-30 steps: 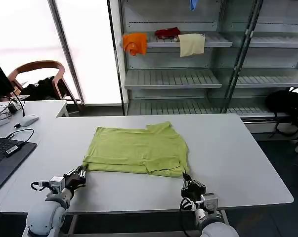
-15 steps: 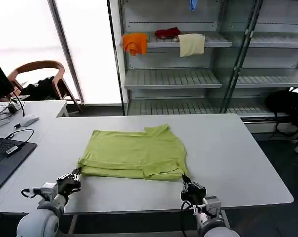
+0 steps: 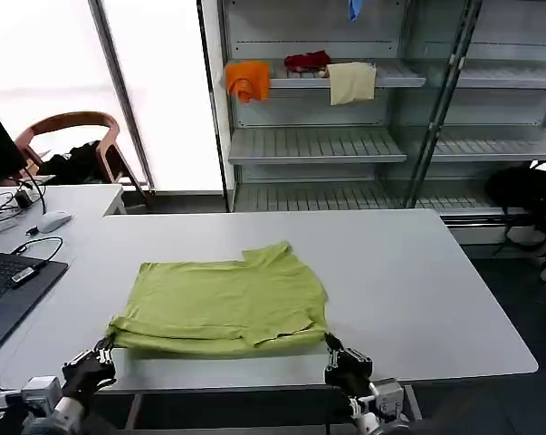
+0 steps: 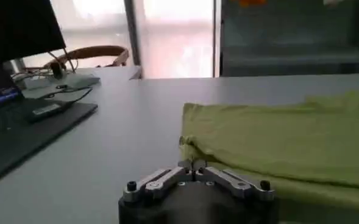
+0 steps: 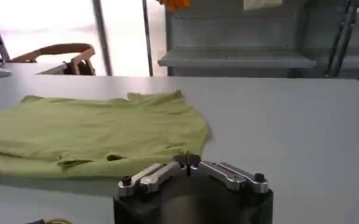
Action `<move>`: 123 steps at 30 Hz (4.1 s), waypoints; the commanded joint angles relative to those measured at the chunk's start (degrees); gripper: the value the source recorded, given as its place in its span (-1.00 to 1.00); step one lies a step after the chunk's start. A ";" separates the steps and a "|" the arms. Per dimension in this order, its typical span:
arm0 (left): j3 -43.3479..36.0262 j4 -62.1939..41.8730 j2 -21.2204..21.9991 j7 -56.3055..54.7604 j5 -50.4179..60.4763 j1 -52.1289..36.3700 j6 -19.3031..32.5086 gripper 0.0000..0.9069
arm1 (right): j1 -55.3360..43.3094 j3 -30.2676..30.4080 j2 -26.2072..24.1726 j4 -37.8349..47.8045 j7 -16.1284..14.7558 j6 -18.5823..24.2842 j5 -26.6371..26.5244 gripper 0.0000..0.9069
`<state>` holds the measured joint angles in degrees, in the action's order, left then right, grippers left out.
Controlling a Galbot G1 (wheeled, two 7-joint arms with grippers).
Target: Fold and organize the clothes.
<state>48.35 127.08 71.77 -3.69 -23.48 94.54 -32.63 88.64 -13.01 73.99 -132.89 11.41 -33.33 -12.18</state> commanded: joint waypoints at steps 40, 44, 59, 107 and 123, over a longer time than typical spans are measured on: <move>-13.47 -28.44 -16.42 11.44 -0.27 -38.51 -0.84 1.00 | -52.44 6.75 5.50 41.69 0.77 -1.00 -7.89 1.00; -14.41 -32.66 -15.74 12.26 -0.12 -40.27 -0.84 1.00 | -55.03 6.43 8.46 47.84 0.47 -0.97 -7.39 1.00; -13.31 -36.97 -15.04 15.29 3.35 -39.55 -0.69 1.00 | -56.58 5.67 16.89 58.29 -4.00 -0.74 -1.05 1.00; -15.65 -41.80 -10.99 17.38 7.55 -42.79 -0.54 -0.98 | -54.09 4.85 18.70 61.15 -6.71 -0.48 5.63 -1.00; -15.36 -41.35 -10.11 16.53 5.93 -43.73 0.42 -1.00 | -52.76 5.30 17.54 56.07 -5.47 -0.29 1.82 -1.00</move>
<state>32.44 85.23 61.42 13.86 -16.13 50.88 -32.95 35.84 -7.68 92.19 -74.72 5.54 -33.84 -8.94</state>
